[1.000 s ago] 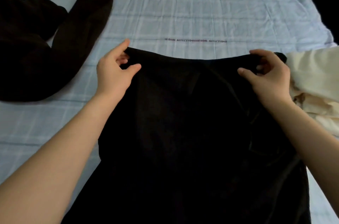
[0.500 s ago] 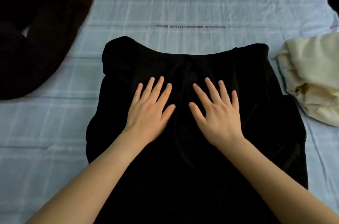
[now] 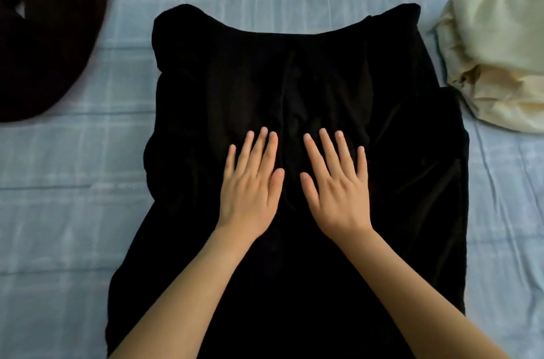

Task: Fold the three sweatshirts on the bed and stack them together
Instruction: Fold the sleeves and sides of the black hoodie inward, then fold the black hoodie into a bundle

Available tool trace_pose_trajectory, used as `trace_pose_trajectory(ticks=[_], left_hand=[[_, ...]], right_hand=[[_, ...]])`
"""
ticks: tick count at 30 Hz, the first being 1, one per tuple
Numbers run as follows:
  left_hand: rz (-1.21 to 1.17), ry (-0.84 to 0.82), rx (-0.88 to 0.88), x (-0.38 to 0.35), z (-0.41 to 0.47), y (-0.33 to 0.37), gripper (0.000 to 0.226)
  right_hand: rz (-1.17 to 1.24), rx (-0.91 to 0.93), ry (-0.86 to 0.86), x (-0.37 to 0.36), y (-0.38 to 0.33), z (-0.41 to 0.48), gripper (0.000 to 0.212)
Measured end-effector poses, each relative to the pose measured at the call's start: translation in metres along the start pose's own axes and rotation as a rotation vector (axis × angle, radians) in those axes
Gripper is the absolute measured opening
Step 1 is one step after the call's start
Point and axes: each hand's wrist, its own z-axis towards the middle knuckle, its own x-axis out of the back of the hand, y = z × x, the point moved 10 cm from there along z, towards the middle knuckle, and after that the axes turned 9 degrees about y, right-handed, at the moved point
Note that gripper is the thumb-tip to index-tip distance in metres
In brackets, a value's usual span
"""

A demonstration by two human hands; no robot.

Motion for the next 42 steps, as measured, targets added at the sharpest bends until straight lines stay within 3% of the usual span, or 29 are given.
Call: trace_pose_trajectory(ticks=[7,12,15,17,21,26,29,31,35,39,42], left_hand=[[-0.07,-0.008,0.012,0.003,0.002,-0.004,0.059],[-0.05,0.134,0.098,0.045,-0.081,-0.01,0.055],[0.061,0.007,0.097,0.008,-0.151,-0.008,0.058],[0.104,0.014,0.101,-0.013,-0.159,-0.011,0.057],[0.119,0.112,0.105,-0.018,-0.156,-0.016,0.054],[-0.029,0.144,0.074,-0.002,-0.16,-0.011,0.055],[-0.064,0.182,0.036,-0.001,-0.213,0.0,0.054],[0.001,0.092,-0.013,-0.02,-0.268,0.009,0.057],[-0.055,0.024,-0.011,-0.025,-0.299,0.0,0.056],[-0.265,0.191,0.027,0.019,-0.309,-0.005,0.047],[-0.654,0.292,0.414,0.03,-0.344,-0.036,0.042]], right_hand=[[0.023,0.025,-0.018,0.007,0.001,0.001,0.056],[0.122,-0.112,0.048,0.05,0.008,-0.094,0.053],[0.034,-0.058,-0.081,0.024,0.008,-0.162,0.055],[-0.01,-0.04,-0.114,0.003,0.013,-0.176,0.057],[-0.031,-0.036,-0.032,-0.007,0.014,-0.175,0.056],[0.095,-0.047,0.023,0.008,0.01,-0.195,0.053],[0.075,0.056,0.013,0.009,-0.007,-0.251,0.059],[0.011,0.083,-0.016,0.004,-0.01,-0.277,0.062],[0.132,-0.039,0.013,0.014,-0.015,-0.275,0.059],[0.425,-0.327,0.18,0.052,-0.01,-0.316,0.047],[0.711,-0.656,0.159,0.05,-0.006,-0.367,0.039]])
